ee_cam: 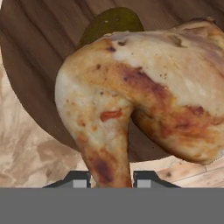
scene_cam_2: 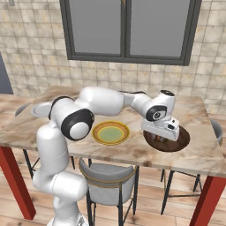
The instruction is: Pick the chicken drumstick and avocado from their plates and place them in the bowl. Then put the bowl in the fridge.
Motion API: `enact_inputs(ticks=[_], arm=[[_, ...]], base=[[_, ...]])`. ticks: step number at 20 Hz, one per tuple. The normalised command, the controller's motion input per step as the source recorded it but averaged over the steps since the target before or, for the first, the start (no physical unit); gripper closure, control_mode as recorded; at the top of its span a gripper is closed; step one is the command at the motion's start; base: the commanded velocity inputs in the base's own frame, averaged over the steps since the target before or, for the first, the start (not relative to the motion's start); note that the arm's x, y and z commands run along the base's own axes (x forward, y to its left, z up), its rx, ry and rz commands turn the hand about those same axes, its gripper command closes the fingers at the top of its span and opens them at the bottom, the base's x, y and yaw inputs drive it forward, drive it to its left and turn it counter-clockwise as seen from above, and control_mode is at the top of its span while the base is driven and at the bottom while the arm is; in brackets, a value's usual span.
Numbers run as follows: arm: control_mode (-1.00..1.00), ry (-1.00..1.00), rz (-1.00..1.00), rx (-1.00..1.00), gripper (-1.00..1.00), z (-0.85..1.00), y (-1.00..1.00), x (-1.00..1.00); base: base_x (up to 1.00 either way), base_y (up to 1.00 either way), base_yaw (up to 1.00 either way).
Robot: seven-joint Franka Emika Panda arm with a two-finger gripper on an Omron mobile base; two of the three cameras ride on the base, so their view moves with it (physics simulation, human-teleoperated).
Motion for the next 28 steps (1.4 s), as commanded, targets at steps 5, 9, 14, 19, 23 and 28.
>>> enact_inputs(ticks=[5,9,14,19,23,28], arm=[[-1.00,0.04,0.04,0.00,1.00,-0.15,-0.12,0.19],[-1.00,0.08,0.09,0.00,1.00,-0.13,-0.25,0.07],[-1.00,0.09,0.12,0.00,1.00,-0.13,-0.26,0.06],[-1.00,0.09,0.14,0.00,1.00,-0.12,-0.20,0.08],[-1.00,0.06,0.16,0.00,1.00,-0.08,-0.10,0.13],[-1.00,0.00,0.16,0.00,1.00,-0.06,-0.05,0.01]], base=[[0.00,0.00,0.00],[0.00,0.00,0.00],[0.00,0.00,0.00],[0.00,0.00,0.00],[0.00,0.00,0.00],[0.00,0.00,0.00]])
